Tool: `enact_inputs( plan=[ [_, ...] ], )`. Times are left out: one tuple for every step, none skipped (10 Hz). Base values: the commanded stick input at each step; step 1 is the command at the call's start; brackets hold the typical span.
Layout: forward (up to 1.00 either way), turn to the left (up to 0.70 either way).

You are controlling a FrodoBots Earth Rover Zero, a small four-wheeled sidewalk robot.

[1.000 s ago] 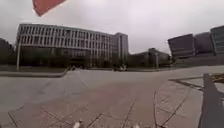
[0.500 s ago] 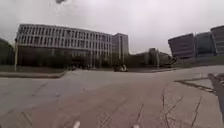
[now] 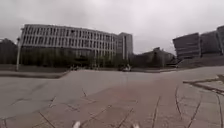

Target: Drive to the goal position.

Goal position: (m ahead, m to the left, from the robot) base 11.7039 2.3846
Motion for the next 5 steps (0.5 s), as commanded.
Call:
enact_inputs(
  plan=[
    [0.7, 0.0],
    [0.7, 0.0],
    [0.7, 0.0],
    [0.7, 0.0],
    [0.7, 0.0]
  ],
)
